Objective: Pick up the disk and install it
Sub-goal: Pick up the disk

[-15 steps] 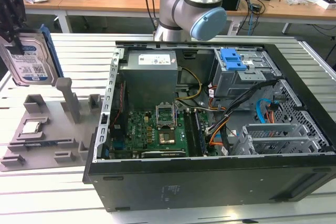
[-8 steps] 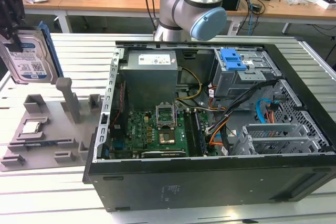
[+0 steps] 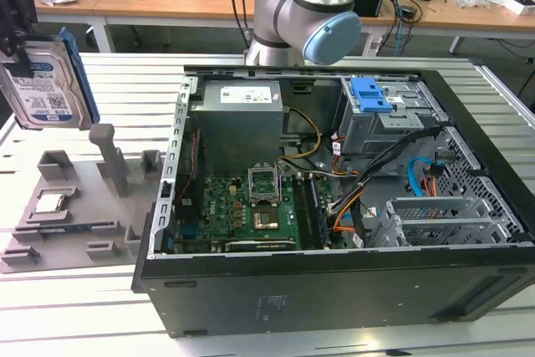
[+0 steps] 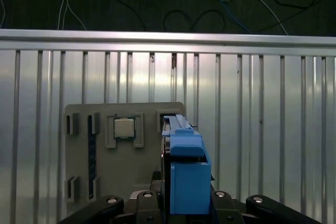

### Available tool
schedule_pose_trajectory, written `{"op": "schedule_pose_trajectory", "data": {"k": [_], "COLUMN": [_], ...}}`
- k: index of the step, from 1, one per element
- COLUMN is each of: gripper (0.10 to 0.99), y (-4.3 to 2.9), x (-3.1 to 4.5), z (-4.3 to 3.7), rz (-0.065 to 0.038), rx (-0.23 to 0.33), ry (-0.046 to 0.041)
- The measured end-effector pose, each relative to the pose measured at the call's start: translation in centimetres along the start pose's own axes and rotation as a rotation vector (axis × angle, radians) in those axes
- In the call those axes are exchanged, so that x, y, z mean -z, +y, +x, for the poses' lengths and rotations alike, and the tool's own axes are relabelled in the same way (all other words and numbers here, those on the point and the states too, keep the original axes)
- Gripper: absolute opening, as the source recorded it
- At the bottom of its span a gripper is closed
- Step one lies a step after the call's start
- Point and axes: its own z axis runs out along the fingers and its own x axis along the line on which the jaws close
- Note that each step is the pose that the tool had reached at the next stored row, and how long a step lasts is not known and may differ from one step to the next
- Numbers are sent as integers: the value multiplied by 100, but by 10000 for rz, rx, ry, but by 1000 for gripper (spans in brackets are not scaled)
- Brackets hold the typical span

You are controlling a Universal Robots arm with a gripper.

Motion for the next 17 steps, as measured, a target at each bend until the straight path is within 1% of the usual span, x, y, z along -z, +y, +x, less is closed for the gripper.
{"op": "schedule_pose_trajectory", "data": {"k": [7, 9, 13, 15, 17], "gripper": [361, 361, 361, 361, 361], "y": [2, 3, 5, 6, 7], "x": [73, 117, 173, 212, 230], "z": [-1, -1, -2, -2, -2], "rz": [0, 0, 0, 0, 0], "rx": [0, 0, 0, 0, 0], "ry": [0, 1, 0, 0, 0]}}
